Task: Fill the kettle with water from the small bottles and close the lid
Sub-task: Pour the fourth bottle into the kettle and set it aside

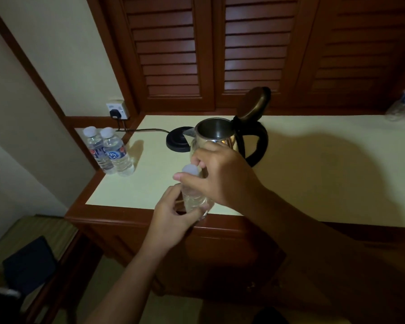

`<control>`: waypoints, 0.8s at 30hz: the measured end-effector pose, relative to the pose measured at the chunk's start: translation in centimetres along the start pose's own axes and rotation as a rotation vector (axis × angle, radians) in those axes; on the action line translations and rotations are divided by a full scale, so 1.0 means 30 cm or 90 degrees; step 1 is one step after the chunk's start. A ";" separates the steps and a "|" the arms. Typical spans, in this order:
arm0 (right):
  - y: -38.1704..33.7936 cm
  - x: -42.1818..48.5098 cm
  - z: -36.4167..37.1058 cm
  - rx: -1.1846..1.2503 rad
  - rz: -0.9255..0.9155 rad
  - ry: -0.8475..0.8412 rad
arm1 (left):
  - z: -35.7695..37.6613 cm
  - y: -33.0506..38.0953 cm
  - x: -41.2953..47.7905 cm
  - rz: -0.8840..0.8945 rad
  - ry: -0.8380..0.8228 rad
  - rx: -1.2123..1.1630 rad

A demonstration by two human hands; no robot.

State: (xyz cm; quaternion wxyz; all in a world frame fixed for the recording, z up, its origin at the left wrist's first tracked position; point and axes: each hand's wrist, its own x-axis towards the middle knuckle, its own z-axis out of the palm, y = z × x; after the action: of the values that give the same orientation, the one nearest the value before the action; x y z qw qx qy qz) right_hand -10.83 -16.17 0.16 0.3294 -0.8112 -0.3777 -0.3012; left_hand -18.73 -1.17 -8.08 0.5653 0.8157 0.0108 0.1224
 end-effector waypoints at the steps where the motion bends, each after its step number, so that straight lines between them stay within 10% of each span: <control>1: 0.005 0.009 0.001 -0.004 -0.016 0.008 | 0.001 0.003 0.004 -0.016 -0.011 -0.016; 12: 0.023 0.093 -0.075 -0.046 -0.052 -0.333 | -0.026 0.003 0.033 -0.028 -0.093 -0.138; 24: 0.008 0.146 -0.134 0.027 -0.051 -0.476 | -0.024 -0.002 0.035 -0.027 -0.133 -0.140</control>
State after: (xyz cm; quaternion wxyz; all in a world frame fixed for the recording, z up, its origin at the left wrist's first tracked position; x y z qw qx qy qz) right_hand -9.27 -17.53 5.75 0.1734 -0.8425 -0.5099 0.0112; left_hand -17.86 -0.33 -7.69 0.6515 0.7569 -0.0447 0.0253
